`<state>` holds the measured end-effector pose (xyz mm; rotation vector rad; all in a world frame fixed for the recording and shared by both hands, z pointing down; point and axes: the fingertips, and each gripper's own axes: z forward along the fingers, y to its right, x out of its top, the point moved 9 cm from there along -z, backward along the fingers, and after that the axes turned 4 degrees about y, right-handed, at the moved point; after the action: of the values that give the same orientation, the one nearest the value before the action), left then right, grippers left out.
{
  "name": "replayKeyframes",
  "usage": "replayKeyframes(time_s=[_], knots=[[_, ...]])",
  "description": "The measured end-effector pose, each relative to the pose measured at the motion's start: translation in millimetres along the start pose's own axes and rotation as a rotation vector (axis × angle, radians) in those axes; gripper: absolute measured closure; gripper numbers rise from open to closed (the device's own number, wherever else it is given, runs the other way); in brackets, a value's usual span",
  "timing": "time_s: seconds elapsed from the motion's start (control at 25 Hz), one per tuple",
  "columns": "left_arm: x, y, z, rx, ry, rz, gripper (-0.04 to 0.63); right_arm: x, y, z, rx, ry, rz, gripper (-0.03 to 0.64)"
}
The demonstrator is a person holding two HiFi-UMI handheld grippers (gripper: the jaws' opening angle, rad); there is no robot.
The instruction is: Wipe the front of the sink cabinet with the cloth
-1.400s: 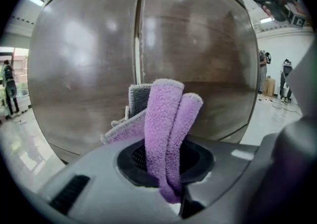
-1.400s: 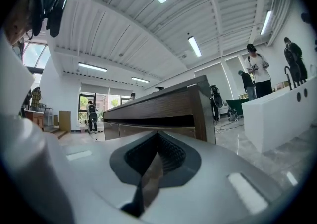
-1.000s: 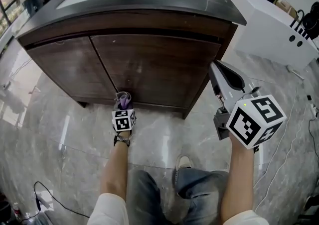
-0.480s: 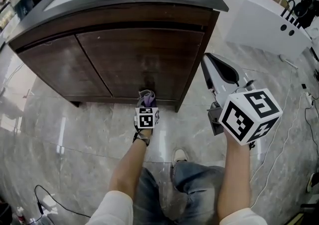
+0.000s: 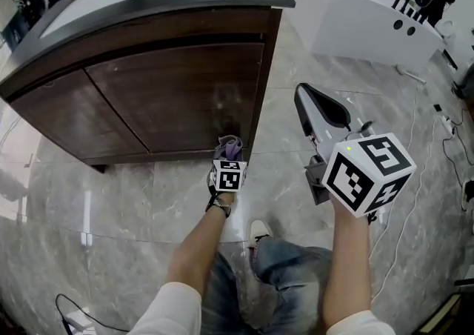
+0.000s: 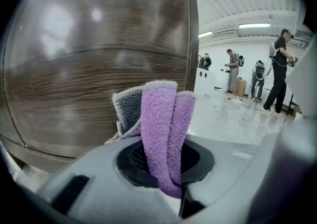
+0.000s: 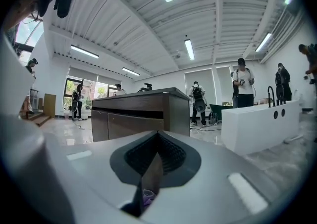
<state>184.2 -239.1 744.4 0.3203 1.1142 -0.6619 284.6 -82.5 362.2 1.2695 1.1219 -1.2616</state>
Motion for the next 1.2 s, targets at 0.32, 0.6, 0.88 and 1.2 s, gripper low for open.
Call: replayKeyframes(time_s=[0.32,0.6,0.88,1.2], knots=[[20,35,5,-0.085,0.026,-0.004,0.543,-1,2,-5,-0.027,-0.014,-0.008,0.611],[67,25,-42,-0.107,0.223,0.1,0.543,0,-18,14,0.022,-0.014,-0.014,0.611],[134,-19,-137,-0.181,0.328,0.199,0.543,3,-68,48,0.13,0.002,-0.037,0.611],[205,-118,-260,0.062,0.348,0.284,0.543,5,-136,94,0.325,0.043,0.038,0.611]])
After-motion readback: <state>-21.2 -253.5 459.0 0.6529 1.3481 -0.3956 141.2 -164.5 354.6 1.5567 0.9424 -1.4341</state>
